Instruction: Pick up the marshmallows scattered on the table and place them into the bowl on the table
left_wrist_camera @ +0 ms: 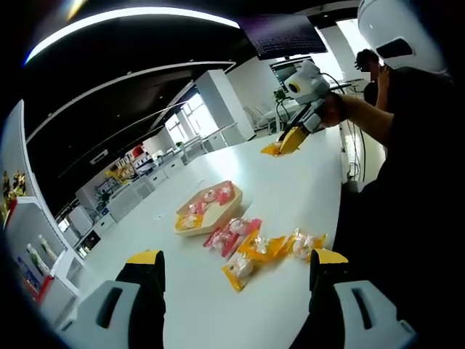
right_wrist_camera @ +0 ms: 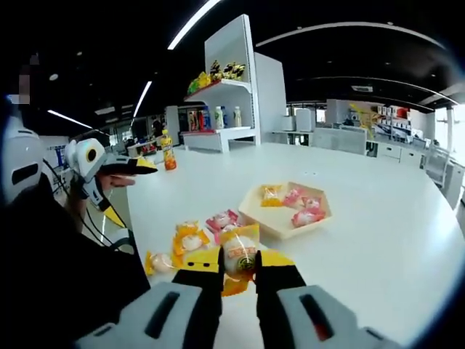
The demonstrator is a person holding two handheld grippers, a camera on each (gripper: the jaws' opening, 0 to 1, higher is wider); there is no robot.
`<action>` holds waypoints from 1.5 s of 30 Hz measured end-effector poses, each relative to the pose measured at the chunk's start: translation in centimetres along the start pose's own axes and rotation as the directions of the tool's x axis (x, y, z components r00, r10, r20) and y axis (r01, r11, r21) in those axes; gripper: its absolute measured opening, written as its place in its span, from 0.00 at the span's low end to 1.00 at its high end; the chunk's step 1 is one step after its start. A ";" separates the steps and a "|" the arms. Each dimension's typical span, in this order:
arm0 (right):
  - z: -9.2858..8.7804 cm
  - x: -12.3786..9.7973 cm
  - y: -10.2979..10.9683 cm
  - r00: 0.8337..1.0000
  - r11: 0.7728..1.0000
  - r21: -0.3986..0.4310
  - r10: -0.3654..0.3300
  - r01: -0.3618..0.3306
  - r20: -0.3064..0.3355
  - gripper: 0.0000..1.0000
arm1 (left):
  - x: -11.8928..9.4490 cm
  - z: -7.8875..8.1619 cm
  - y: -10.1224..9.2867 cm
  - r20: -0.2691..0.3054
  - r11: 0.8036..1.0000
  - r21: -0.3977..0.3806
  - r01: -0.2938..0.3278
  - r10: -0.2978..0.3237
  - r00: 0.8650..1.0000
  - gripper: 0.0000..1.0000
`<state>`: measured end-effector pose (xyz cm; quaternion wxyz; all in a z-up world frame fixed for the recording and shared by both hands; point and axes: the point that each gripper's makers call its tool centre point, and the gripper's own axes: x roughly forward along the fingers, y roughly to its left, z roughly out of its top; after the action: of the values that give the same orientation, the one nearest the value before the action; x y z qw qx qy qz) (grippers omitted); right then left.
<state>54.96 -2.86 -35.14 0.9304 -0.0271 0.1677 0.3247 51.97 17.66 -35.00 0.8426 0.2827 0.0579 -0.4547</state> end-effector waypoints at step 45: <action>0.5 0.3 0.4 1.000 1.000 -0.006 0.012 -0.012 0.000 0.14 | 0.1 -0.4 1.2 -0.013 1.000 -0.014 -0.023 0.023 1.000 0.81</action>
<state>55.06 -2.32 -34.73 0.9285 -0.0287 0.1670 0.3305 53.03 18.33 -34.84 0.8493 0.2804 0.0634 -0.4428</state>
